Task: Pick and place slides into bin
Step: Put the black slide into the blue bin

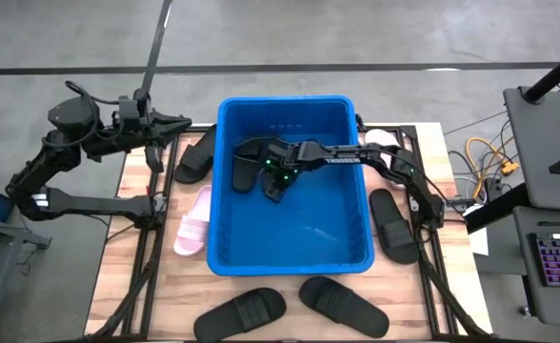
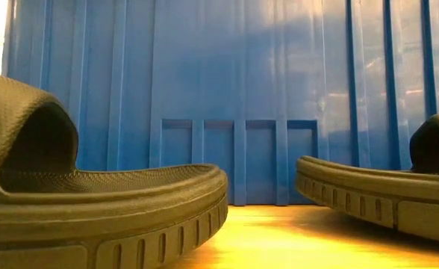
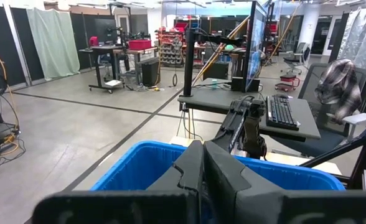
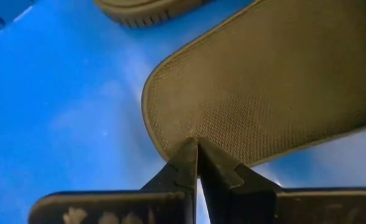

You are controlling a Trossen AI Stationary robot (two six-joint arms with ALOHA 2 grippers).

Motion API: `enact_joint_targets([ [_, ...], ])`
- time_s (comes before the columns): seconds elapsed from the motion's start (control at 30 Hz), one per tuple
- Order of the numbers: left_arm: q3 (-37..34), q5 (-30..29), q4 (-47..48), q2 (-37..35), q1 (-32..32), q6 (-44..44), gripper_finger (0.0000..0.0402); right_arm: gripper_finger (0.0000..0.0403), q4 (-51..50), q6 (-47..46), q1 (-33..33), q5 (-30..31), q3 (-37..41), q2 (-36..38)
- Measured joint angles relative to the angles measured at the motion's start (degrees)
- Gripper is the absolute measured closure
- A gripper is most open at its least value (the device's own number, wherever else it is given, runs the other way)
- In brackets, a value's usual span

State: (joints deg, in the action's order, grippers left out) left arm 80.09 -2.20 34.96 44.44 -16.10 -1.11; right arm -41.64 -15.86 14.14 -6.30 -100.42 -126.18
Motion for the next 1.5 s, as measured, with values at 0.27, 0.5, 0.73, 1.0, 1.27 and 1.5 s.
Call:
enact_joint_targets([
  [0.27,0.0,0.0,0.0,0.0,0.0,0.0,0.0402,0.0394,1.9,0.0,0.1,0.4,-1.5,0.5],
  [0.5,0.0,0.0,0.0,0.0,0.0,0.0,0.0402,0.0394,0.8,-1.1,0.4,11.1,-5.7,0.5],
  [0.73,0.0,0.0,0.1,-0.3,0.0,0.0,0.0402,0.0394,-9.3,-10.5,4.6,23.8,-7.6,0.5],
  [1.0,0.0,0.0,0.1,-0.8,0.0,0.0,0.0402,0.0394,-3.1,-13.6,9.1,15.5,-2.9,0.6],
  [1.27,0.0,0.0,0.1,-2.0,0.0,0.0,0.0402,0.0394,1.2,-13.9,9.8,15.0,-2.4,0.6],
  [1.5,0.0,0.0,0.1,-2.6,0.0,0.0,0.0402,0.0394,6.7,-13.7,9.8,11.4,-2.0,0.6],
])
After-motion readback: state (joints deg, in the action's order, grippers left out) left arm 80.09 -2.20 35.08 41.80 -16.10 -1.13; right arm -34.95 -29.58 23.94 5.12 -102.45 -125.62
